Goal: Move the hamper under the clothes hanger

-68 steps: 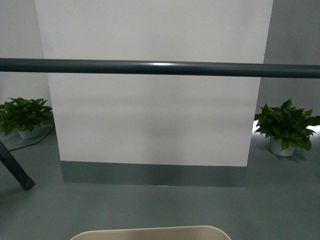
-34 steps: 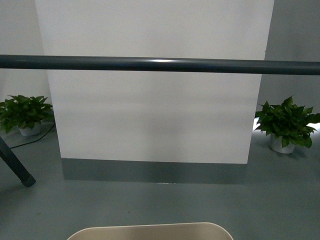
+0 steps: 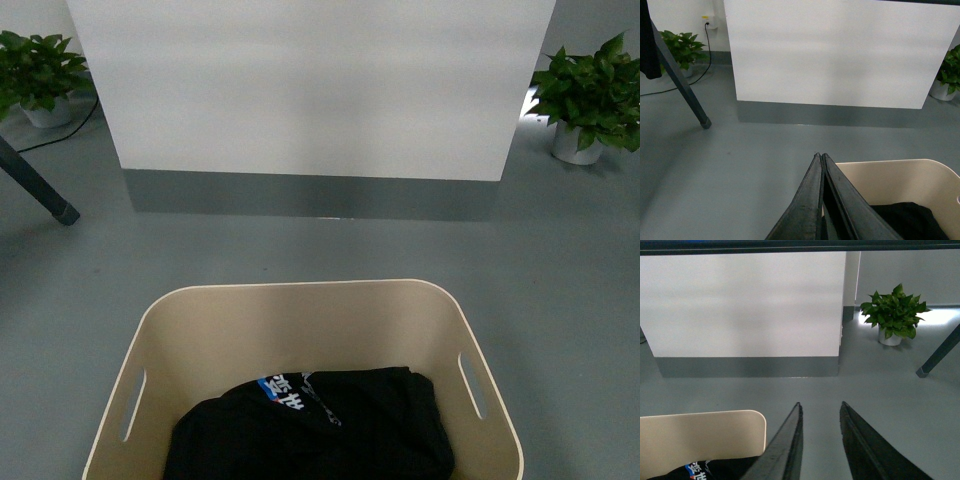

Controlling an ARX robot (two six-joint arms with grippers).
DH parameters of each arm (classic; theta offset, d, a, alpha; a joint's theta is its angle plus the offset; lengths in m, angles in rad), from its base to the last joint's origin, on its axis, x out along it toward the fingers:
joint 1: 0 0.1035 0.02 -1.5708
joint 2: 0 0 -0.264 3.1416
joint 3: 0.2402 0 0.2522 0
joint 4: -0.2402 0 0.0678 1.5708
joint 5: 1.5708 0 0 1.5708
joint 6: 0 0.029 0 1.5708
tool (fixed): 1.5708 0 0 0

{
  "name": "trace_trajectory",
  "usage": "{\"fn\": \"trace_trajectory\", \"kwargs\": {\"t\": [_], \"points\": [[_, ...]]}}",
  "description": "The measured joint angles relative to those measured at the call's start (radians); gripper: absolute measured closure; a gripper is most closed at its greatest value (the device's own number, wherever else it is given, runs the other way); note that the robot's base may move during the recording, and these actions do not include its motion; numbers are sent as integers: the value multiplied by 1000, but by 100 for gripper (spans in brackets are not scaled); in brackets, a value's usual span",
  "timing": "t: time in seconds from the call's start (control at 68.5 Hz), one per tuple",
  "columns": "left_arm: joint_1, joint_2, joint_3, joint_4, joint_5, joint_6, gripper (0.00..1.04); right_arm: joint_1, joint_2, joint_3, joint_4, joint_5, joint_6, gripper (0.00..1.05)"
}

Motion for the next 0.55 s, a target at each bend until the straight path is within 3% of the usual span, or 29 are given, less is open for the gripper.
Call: {"fn": "trace_trajectory", "kwargs": {"t": [0.073,0.453,0.555], "points": [[0,0,0,0,0,-1,95,0,0,0,0,0,0,66],[0,0,0,0,0,-1,33,0,0,0,0,0,0,6],[0,0,0,0,0,-1,10,0,0,0,0,0,0,8]]}}
